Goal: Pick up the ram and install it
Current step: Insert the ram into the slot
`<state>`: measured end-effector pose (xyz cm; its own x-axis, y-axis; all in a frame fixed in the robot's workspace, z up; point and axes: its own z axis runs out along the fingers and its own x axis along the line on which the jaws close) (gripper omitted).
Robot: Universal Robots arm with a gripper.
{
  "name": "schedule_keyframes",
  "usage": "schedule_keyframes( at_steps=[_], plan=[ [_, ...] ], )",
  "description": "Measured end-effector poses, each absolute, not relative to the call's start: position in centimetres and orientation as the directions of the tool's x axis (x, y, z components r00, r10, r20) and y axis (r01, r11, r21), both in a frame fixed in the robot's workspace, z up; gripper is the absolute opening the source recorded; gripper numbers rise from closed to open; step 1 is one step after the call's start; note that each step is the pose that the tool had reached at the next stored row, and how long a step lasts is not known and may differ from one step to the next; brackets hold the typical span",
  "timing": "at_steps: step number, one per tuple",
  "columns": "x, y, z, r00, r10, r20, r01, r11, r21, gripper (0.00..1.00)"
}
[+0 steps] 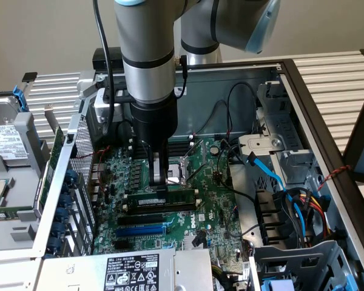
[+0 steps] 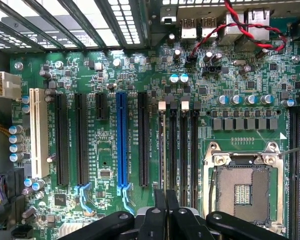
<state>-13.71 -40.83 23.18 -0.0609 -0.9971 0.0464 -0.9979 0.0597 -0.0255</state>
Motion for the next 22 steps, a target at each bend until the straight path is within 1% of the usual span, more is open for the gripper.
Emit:
schedule_keyframes(
  at_steps=[22],
  plan=[
    [-13.81, -40.81, 23.12, -0.061, -0.997, 0.048, -0.998, 0.060, -0.026, 0.12]
  ],
)
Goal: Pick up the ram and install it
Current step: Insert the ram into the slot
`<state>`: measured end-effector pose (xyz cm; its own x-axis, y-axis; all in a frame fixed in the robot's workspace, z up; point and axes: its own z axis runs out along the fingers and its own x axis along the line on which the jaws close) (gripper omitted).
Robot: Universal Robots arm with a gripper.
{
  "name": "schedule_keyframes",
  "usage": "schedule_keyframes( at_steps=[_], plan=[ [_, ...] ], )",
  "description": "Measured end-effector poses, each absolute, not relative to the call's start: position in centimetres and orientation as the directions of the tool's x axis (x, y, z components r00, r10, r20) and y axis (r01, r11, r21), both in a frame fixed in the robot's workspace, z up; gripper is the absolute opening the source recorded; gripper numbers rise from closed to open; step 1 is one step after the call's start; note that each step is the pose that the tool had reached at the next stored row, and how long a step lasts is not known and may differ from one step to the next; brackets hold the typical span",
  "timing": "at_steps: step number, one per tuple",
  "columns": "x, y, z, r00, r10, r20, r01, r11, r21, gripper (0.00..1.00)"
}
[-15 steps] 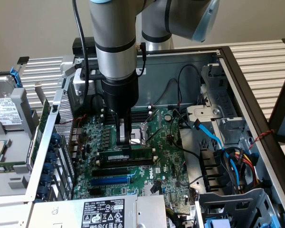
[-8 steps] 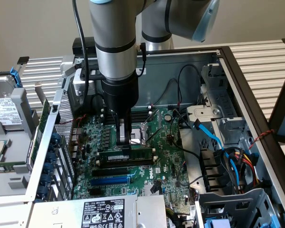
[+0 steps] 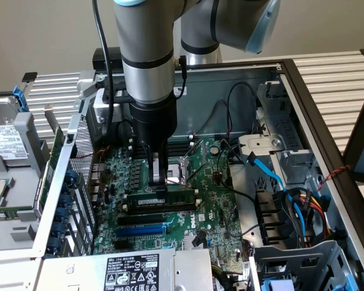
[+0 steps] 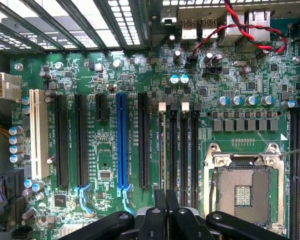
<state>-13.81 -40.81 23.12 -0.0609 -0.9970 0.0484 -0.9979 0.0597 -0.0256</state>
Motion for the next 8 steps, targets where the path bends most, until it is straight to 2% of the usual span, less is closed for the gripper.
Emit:
schedule_keyframes(
  at_steps=[8],
  plan=[
    [-13.80, -40.81, 23.06, -0.061, -0.997, 0.048, -0.998, 0.060, -0.026, 0.12]
  ],
)
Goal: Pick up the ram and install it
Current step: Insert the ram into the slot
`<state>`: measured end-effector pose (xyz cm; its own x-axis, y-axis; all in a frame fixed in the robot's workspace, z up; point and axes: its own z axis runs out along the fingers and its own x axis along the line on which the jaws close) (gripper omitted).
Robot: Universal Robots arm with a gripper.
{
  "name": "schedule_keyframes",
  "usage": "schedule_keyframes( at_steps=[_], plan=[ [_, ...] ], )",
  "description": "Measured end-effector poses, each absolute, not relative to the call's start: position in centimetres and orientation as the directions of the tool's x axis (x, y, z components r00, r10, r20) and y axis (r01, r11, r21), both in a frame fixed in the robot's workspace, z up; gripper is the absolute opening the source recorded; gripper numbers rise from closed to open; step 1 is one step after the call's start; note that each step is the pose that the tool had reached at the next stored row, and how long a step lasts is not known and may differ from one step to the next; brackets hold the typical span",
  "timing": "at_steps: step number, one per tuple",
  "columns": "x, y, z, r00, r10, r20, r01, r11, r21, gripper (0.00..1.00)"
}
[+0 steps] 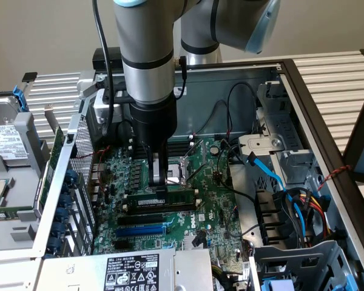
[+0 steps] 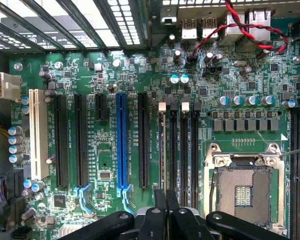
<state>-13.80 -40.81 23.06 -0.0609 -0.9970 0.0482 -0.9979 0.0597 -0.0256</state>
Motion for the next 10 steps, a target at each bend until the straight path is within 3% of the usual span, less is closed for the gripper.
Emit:
schedule_keyframes(
  at_steps=[10],
  plan=[
    [-13.81, -40.81, 23.02, -0.061, -0.997, 0.048, -0.998, 0.060, -0.026, 0.12]
  ],
)
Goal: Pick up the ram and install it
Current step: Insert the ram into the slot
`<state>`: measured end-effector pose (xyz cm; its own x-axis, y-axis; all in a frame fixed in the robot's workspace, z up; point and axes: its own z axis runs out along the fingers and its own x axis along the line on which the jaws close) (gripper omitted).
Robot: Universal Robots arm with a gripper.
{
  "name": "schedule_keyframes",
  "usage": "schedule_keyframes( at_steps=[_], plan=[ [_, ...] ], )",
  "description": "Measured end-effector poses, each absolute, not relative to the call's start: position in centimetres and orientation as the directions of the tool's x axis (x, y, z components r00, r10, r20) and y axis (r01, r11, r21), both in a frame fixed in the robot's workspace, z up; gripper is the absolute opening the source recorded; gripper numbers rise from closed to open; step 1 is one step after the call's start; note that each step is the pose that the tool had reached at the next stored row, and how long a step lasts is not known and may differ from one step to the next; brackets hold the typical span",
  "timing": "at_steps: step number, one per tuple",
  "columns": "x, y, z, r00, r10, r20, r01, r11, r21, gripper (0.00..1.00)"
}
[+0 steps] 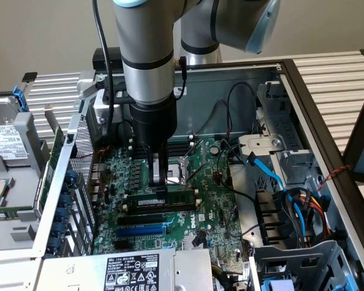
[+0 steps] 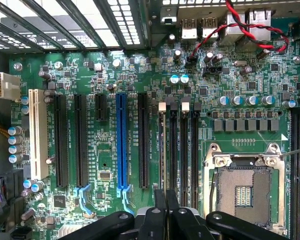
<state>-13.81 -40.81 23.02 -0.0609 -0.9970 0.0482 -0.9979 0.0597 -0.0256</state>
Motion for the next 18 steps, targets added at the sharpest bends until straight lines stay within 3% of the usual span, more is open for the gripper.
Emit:
schedule_keyframes(
  at_steps=[9, 15, 18],
  plan=[
    [-13.80, -40.81, 23.02, -0.061, -0.997, 0.048, -0.998, 0.060, -0.026, 0.13],
    [-13.80, -40.81, 23.02, -0.061, -0.997, 0.048, -0.998, 0.060, -0.026, 0.38],
    [-13.81, -40.81, 23.02, -0.061, -0.997, 0.048, -0.998, 0.060, -0.026, 0.38]
  ],
)
